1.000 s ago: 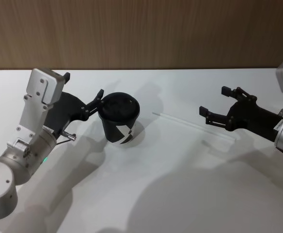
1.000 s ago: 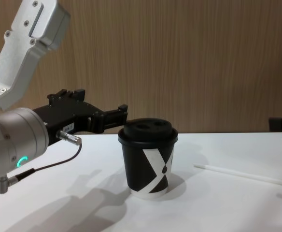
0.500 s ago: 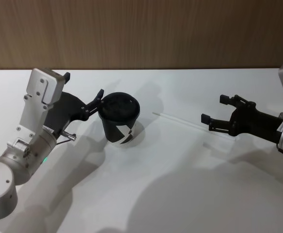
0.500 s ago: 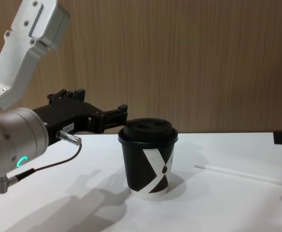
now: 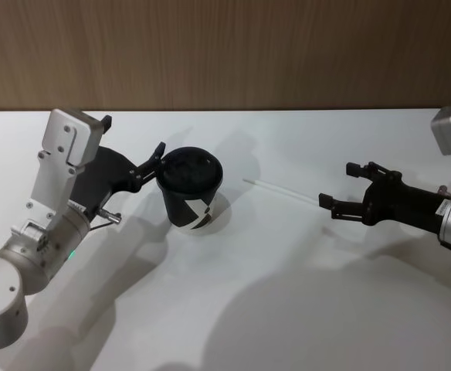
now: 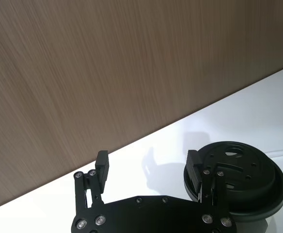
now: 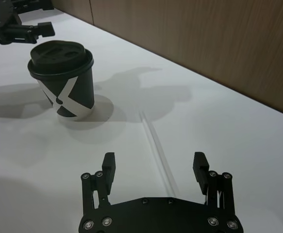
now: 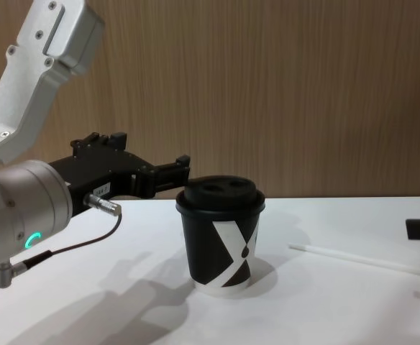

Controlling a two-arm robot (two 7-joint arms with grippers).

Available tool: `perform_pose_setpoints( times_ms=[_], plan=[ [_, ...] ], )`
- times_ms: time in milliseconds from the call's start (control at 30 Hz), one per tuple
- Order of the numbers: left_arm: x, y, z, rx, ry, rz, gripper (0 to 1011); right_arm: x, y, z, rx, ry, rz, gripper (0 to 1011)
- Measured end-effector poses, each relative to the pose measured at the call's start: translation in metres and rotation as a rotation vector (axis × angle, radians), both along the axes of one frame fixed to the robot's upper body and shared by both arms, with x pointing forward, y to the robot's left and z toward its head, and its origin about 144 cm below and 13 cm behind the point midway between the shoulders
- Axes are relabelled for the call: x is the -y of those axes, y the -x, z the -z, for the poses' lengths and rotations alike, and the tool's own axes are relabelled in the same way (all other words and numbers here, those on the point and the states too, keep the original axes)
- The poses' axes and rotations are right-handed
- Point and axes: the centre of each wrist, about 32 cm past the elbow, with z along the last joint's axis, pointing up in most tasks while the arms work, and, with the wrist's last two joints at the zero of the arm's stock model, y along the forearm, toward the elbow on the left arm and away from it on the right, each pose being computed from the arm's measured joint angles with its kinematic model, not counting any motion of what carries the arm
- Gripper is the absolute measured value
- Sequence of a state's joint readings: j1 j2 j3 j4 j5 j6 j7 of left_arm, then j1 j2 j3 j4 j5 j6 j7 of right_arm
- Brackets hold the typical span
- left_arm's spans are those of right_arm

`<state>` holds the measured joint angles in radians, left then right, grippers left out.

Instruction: Pick up the straw with one hand, pass it to the other hand, and insert it into the cup.

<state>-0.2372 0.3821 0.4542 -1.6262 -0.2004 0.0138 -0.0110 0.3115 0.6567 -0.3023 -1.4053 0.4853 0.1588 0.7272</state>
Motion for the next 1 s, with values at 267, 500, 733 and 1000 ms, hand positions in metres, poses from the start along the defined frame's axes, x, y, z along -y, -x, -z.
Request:
perform_pose_setpoints(
  times_ms=[267,500,733,1000],
  plan=[
    [0.0,0.0,0.0,0.0,0.0,0.0,1003,0.001,-0.006,0.009,-0.018,0.014,0.0,1001],
    [0.0,0.0,0.0,0.0,0.0,0.0,1003,0.001,-0.011,0.015,-0.029,0.015,0.006,1001],
    [0.0,0.0,0.0,0.0,0.0,0.0,1003,0.001,-0.015,0.021,-0.037,0.011,0.012,1001],
    [0.0,0.0,0.0,0.0,0.0,0.0,1003,0.002,-0.019,0.025,-0.042,0.006,0.013,1001]
  ],
)
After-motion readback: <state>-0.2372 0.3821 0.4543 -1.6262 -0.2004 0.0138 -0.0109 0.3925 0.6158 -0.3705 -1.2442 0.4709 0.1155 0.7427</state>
